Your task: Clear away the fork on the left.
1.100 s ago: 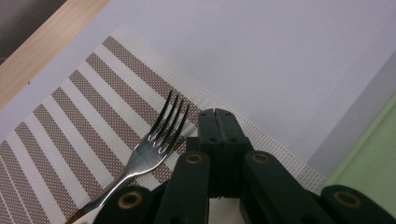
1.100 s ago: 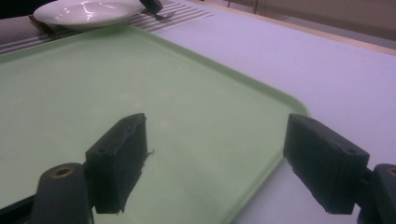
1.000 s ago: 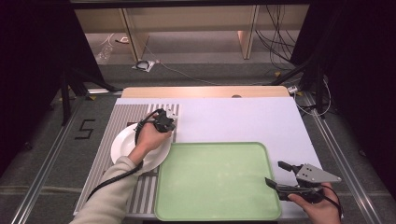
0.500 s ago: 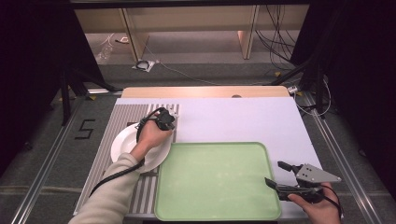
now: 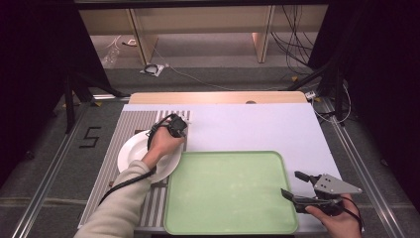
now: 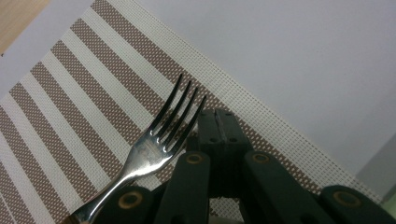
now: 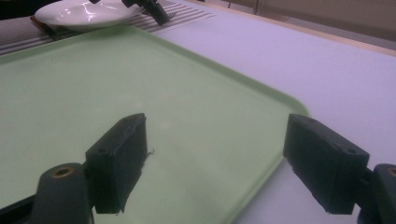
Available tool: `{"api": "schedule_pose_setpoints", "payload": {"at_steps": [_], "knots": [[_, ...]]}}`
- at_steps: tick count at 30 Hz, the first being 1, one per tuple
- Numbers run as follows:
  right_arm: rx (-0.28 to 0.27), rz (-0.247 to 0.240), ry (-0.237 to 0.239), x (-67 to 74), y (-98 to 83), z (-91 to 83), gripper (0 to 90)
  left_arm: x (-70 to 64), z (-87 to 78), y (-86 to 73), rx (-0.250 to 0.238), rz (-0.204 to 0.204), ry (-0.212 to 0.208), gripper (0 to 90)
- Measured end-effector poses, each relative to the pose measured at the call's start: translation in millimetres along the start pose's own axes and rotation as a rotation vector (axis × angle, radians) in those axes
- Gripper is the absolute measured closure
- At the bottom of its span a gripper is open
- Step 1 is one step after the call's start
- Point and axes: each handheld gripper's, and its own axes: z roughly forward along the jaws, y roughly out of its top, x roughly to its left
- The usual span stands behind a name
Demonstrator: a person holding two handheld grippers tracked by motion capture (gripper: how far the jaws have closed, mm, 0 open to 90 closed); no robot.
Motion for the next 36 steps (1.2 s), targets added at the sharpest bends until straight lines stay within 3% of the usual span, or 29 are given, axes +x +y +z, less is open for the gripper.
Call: {"api": "schedule_pose_setpoints", "payload": {"at_steps": [36], "knots": [[-0.006,0.000,0.006,-0.4,-0.9,0.7,22.7,22.2,20.6,21.1,-0.004,-0.093,0.066,89.8]]}}
